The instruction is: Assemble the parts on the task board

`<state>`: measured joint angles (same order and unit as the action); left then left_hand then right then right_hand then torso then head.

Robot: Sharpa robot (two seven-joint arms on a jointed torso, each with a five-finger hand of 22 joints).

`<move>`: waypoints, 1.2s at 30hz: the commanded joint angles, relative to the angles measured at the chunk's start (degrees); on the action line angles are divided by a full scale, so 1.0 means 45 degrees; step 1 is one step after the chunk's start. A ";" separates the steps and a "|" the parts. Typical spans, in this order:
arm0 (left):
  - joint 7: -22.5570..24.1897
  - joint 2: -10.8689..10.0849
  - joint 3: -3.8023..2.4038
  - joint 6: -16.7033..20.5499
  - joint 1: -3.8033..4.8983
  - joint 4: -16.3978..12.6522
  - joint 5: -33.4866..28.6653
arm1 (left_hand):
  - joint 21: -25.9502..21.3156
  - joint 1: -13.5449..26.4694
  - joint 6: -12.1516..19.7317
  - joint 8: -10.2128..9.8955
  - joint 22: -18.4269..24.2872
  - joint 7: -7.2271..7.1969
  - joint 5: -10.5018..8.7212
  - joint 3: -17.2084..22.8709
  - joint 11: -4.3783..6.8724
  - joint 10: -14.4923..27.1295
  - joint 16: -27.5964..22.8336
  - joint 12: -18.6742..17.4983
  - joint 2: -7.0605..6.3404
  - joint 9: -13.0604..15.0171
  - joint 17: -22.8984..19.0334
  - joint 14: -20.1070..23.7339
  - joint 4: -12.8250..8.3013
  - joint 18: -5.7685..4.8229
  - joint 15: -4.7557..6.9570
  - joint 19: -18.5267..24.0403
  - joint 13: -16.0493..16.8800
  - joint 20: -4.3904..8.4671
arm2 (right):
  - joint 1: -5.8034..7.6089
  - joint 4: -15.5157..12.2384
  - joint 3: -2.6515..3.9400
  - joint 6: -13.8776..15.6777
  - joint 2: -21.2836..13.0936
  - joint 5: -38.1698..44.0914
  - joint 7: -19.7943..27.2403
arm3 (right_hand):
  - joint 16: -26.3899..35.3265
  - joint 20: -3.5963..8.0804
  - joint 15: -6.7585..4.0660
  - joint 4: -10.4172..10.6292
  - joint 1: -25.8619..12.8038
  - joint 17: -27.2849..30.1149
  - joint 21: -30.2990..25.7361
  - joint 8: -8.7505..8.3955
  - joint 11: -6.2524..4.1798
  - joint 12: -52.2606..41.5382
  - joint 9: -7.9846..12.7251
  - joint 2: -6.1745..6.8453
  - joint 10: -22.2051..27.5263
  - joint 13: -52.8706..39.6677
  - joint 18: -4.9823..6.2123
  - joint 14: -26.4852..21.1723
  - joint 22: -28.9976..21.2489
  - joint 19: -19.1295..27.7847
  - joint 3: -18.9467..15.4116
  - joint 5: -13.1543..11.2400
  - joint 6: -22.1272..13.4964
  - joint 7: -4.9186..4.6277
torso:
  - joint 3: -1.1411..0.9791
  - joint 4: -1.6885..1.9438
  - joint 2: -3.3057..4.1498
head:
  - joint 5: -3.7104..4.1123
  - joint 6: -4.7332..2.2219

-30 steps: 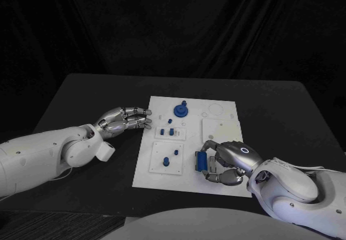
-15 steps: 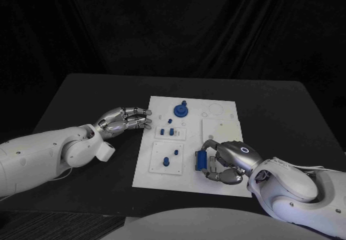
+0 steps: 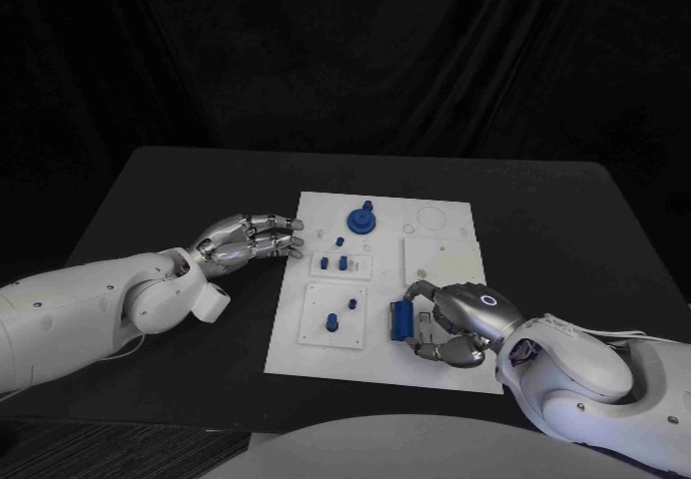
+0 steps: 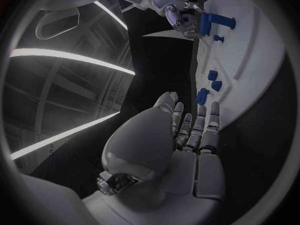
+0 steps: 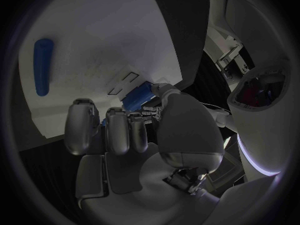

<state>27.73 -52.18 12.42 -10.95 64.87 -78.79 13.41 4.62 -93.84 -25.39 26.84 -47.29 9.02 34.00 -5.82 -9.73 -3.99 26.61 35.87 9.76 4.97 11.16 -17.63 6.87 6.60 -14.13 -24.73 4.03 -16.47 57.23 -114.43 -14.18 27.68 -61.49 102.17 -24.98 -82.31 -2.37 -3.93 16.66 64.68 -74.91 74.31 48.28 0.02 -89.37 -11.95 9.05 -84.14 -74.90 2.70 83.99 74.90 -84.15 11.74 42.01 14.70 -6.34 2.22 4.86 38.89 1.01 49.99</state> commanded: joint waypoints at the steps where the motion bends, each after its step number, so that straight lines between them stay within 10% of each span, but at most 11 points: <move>1: 0.0114 0.0022 -0.0010 -0.0162 -0.0021 -0.0029 -0.0080 | 0.0064 0.0089 -0.0094 -0.0052 0.0020 0.0279 0.0043 0.0077 -0.0126 -0.0003 0.0067 0.0075 0.0025 -0.0011 -0.0015 -0.0048 0.0028 -0.0071 -0.0053 -0.0053 0.0016 -0.0008 | -0.0034 0.0023 -0.0005 -0.0360 0.0007 0.0027 -0.0400 | 0.0052 -0.0098 0.0123 0.0012 -0.0045 -0.0375 -0.0081 -0.0085 0.0097 0.0084 0.0101 0.0064 -0.1090 -0.3051 0.0187 0.0662 0.2313 0.0007 -0.0120 -0.0161 -0.0129 -0.0027 | -0.0001 -0.0002 -0.0007 | -0.0020 0.0001; 6: 0.0107 0.0021 -0.0010 -0.0167 -0.0023 -0.0028 -0.0080 | 0.0064 0.0089 -0.0094 -0.0052 0.0020 0.0279 0.0043 0.0077 -0.0126 -0.0003 0.0067 0.0075 0.0025 -0.0011 -0.0015 -0.0048 0.0028 -0.0071 -0.0053 -0.0053 0.0016 -0.0008 | -0.0034 0.0043 -0.0005 -0.0434 0.0039 0.0027 -0.0435 | 0.0070 -0.0133 0.0163 0.0009 -0.0029 -0.0339 -0.0110 -0.0404 0.0145 0.0095 0.0425 -0.0009 -0.1079 -0.3032 0.0192 0.0654 0.2305 0.0012 -0.0473 -0.0742 -0.0320 -0.0082 | 0.0003 0.0001 -0.0002 | -0.0015 0.0001; 10: 0.0102 0.0020 -0.0010 -0.0171 -0.0025 -0.0028 -0.0080 | 0.0064 0.0089 -0.0094 -0.0052 0.0020 0.0279 0.0043 0.0077 -0.0126 -0.0003 0.0067 0.0075 0.0025 -0.0011 -0.0015 -0.0048 0.0028 -0.0071 -0.0053 -0.0053 0.0016 -0.0008 | -0.0034 0.0049 -0.0005 -0.0392 0.0046 0.0027 -0.0421 | 0.0101 -0.0159 0.0198 0.0097 0.0080 -0.0281 -0.0130 -0.0955 0.0183 0.0192 0.0898 0.0413 -0.0992 -0.2896 0.0194 0.0638 0.2301 0.0022 -0.1724 -0.3957 -0.0837 -0.0119 | 0.0003 0.0000 -0.0003 | -0.0031 0.0001; 12: 0.0097 0.0020 -0.0010 -0.0172 -0.0025 -0.0025 -0.0080 | 0.0064 0.0089 -0.0094 -0.0052 0.0020 0.0279 0.0043 0.0077 -0.0126 -0.0003 0.0067 0.0075 0.0025 -0.0011 -0.0015 -0.0048 0.0028 -0.0071 -0.0053 -0.0053 0.0016 -0.0008 | -0.0034 0.0052 -0.0005 -0.0312 0.0039 0.0027 -0.0395 | 0.0126 -0.0162 0.0193 0.0122 0.0006 -0.0237 -0.0164 -0.1196 0.0181 0.0321 0.1110 0.1179 -0.0875 -0.2715 0.0201 0.0627 0.2292 0.0036 -0.2494 -0.5494 -0.1198 -0.0105 | 0.0000 -0.0003 0.0000 | -0.0033 0.0001; 16: 0.0088 0.0019 -0.0010 -0.0173 -0.0026 -0.0020 -0.0080 | 0.0064 0.0089 -0.0094 -0.0052 0.0020 0.0279 0.0043 0.0077 -0.0126 -0.0003 0.0067 0.0075 0.0025 -0.0011 -0.0015 -0.0048 0.0028 -0.0071 -0.0053 -0.0053 0.0016 -0.0008 | -0.0034 0.0043 -0.0005 -0.0013 -0.0005 0.0027 -0.0269 | 0.0158 -0.0120 0.0133 0.0154 -0.0015 -0.0186 -0.0202 -0.2314 0.0102 0.0481 0.1447 0.1633 -0.0736 -0.2495 0.0212 0.0610 0.2281 0.0055 -0.2918 -0.6432 -0.1975 -0.0001 | 0.0001 -0.0003 0.0002 | -0.0040 0.0001; 26: 0.0090 0.0008 -0.0010 -0.0161 -0.0028 -0.0014 -0.0080 | 0.0069 0.0123 -0.0105 -0.0071 0.0022 0.0290 0.0042 0.0110 -0.0147 -0.0012 0.0078 0.0092 0.0021 -0.0015 -0.0021 -0.0055 0.0006 -0.0090 -0.0064 -0.0058 0.0020 -0.0004 | -0.0028 -0.0145 -0.0003 0.1382 -0.0375 0.0024 0.0347 | 0.0134 -0.0088 0.0101 0.0137 0.0073 -0.0222 -0.0122 -0.2017 0.0069 0.0492 0.1438 0.1634 -0.0735 -0.2478 0.0194 0.0629 0.2305 0.0021 -0.2916 -0.6727 -0.1945 0.0032 | 0.0001 -0.0009 0.0004 | -0.0042 0.0001; 29: 0.0095 0.0011 -0.0010 -0.0142 -0.0028 -0.0011 -0.0080 | 0.0069 0.0123 -0.0105 -0.0071 0.0022 0.0290 0.0042 0.0110 -0.0147 -0.0012 0.0078 0.0092 0.0021 -0.0015 -0.0021 -0.0055 0.0006 -0.0090 -0.0064 -0.0058 0.0020 -0.0004 | 0.0025 -0.0324 -0.0001 0.1805 -0.0691 -0.0306 0.0553 | 0.0136 -0.0075 0.0085 0.0136 -0.0086 -0.0216 -0.0044 -0.1113 0.0052 0.0509 0.1288 0.1425 -0.0728 -0.2450 0.0178 0.0640 0.2327 -0.0017 -0.2734 -0.6556 -0.1396 0.0049 | -0.0001 -0.0012 0.0003 | -0.0033 0.0001; 33: 0.0123 0.0010 -0.0010 -0.0089 -0.0028 -0.0020 -0.0081 | 0.0071 0.0132 -0.0110 -0.0074 0.0022 0.0291 0.0040 0.0115 -0.0147 -0.0017 0.0080 0.0114 0.0016 -0.0015 -0.0023 -0.0056 0.0002 -0.0093 -0.0065 -0.0060 0.0024 -0.0003 | 0.0571 -0.0497 -0.0001 0.1925 -0.1151 -0.2090 0.0691 | -0.0072 -0.0089 0.0108 0.0056 -0.0295 -0.0527 0.0365 0.0108 0.0081 0.0273 0.0923 -0.0185 -0.0951 -0.2764 0.0093 0.0772 0.2445 -0.0206 -0.1557 -0.5171 0.1040 0.0008 | -0.0003 -0.0014 -0.0005 | -0.0009 0.0001; 36: 0.0136 0.0012 -0.0010 -0.0043 -0.0028 -0.0023 -0.0081 | 0.0071 0.0135 -0.0112 -0.0075 0.0022 0.0290 0.0041 0.0116 -0.0146 -0.0020 0.0081 0.0126 0.0014 -0.0015 -0.0023 -0.0057 0.0000 -0.0094 -0.0065 -0.0061 0.0025 -0.0002 | 0.1567 -0.0485 -0.0002 0.1067 -0.1592 -0.4055 0.0303 | -0.0340 -0.0114 0.0142 0.0003 -0.0251 -0.0930 0.1017 0.0724 0.0131 -0.0140 0.0649 -0.0531 -0.1302 -0.3354 -0.0042 0.0892 0.2628 -0.0469 -0.1323 -0.4629 0.3314 0.0211 | -0.0008 -0.0018 -0.0007 | 0.0044 0.0001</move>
<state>27.58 -52.20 12.42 -11.02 64.82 -78.77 13.41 4.62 -93.84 -25.39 26.84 -47.24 9.02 34.00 -5.49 -10.16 -3.99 26.60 36.12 9.76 4.98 11.10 -17.63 6.87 6.60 -14.13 -24.73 4.08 -16.47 63.13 -116.52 -14.29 33.15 -68.10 94.24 -23.07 -83.50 -2.57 -3.58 16.63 63.51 -74.90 77.90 50.77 0.42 -89.42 -8.65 7.33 -84.14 -74.92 2.70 83.95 74.93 -83.94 5.39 20.30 26.34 -5.72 2.21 4.79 38.89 1.03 49.99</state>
